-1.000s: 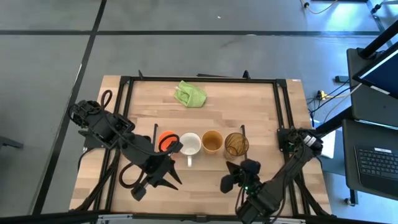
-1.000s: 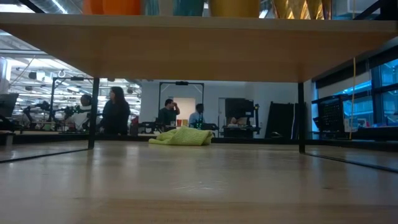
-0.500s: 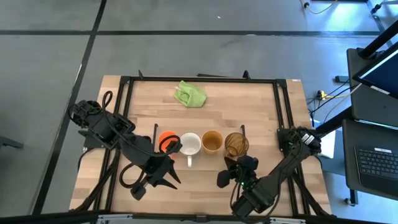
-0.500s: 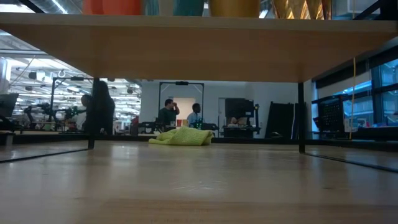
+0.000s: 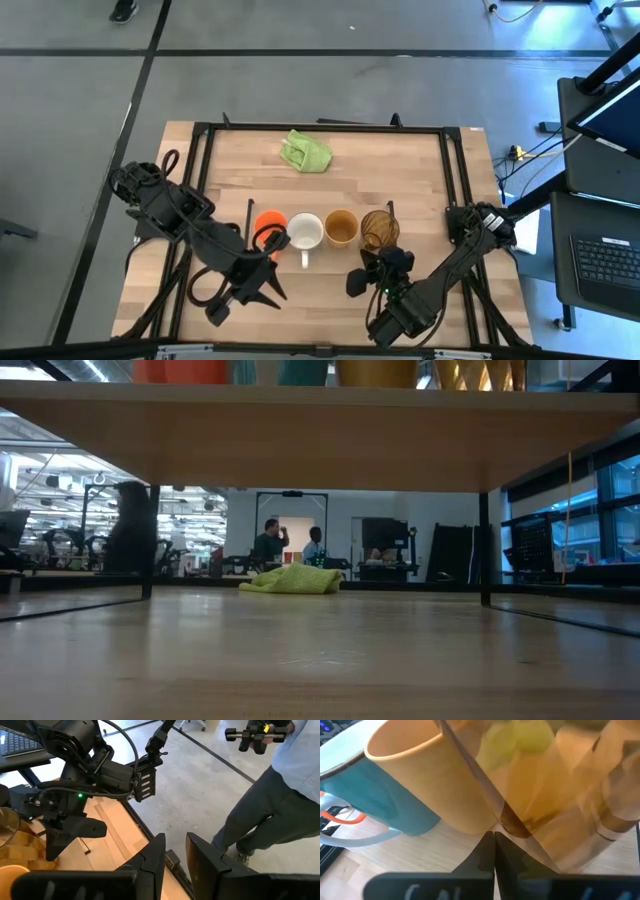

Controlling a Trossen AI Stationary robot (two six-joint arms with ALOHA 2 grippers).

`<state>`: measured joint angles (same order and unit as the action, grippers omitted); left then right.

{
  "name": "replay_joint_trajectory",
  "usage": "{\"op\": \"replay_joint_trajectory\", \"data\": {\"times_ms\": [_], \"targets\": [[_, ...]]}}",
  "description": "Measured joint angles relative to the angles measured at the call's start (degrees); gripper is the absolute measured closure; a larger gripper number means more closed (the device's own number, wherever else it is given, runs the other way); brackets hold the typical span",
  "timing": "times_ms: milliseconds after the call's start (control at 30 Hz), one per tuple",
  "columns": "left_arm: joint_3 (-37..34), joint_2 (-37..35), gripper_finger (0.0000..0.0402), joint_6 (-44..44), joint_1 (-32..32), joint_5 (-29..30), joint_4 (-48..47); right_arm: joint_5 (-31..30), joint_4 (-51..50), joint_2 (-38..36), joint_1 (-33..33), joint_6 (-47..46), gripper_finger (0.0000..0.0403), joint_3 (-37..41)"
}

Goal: Stack small to large cups/mugs on shelf
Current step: Return to Home Position

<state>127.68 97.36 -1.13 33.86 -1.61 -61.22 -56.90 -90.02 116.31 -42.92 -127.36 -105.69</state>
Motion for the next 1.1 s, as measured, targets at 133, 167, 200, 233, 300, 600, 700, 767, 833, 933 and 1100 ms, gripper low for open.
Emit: {"op": "replay_joint_trajectory", "data": {"times_ms": [133,167,200,233,300,600,700,767,833,933,1100], "targets": [[0.00,0.00,0.0331,0.00,0.12,0.00,-0.04,0.01,0.00,0.00,0.07,0.05,0.0400,0.00],[0.00,0.00,0.0331,0.00,0.12,-0.01,-0.06,0.01,0.00,0.00,0.07,0.06,0.0400,0.00],[0.00,0.00,0.0331,0.02,0.12,0.00,-0.06,0.02,0.00,0.00,0.07,0.08,0.0400,0.00],[0.00,0.00,0.0331,0.09,0.12,0.00,-0.06,0.06,0.00,0.00,0.07,0.12,0.0400,0.00],[0.00,0.00,0.0331,0.20,0.12,0.00,-0.06,0.32,0.00,0.00,0.07,0.19,0.0400,0.00],[0.00,0.00,0.0331,0.17,0.12,0.00,-0.06,-3.68,-0.02,0.00,-1.01,1.61,0.0394,-0.92],[0.00,0.00,0.0331,0.17,0.10,0.00,-0.06,-3.89,0.02,0.00,-2.43,7.76,0.0388,-3.47],[0.00,0.00,0.0331,0.17,0.10,0.00,-0.05,-4.22,0.02,0.00,-3.68,13.86,0.0385,-5.82],[0.00,0.00,0.0331,0.17,0.03,0.04,-0.05,-4.94,0.02,-0.09,-5.10,20.60,0.0383,-9.41],[0.00,0.00,0.0331,0.24,-0.52,1.02,-0.04,-5.60,0.02,-1.27,-7.11,30.33,0.0382,-16.47],[0.00,-0.15,0.0331,1.61,-2.66,3.00,-1.34,-8.60,0.11,-5.46,-9.05,51.84,0.0385,-28.20]]}}
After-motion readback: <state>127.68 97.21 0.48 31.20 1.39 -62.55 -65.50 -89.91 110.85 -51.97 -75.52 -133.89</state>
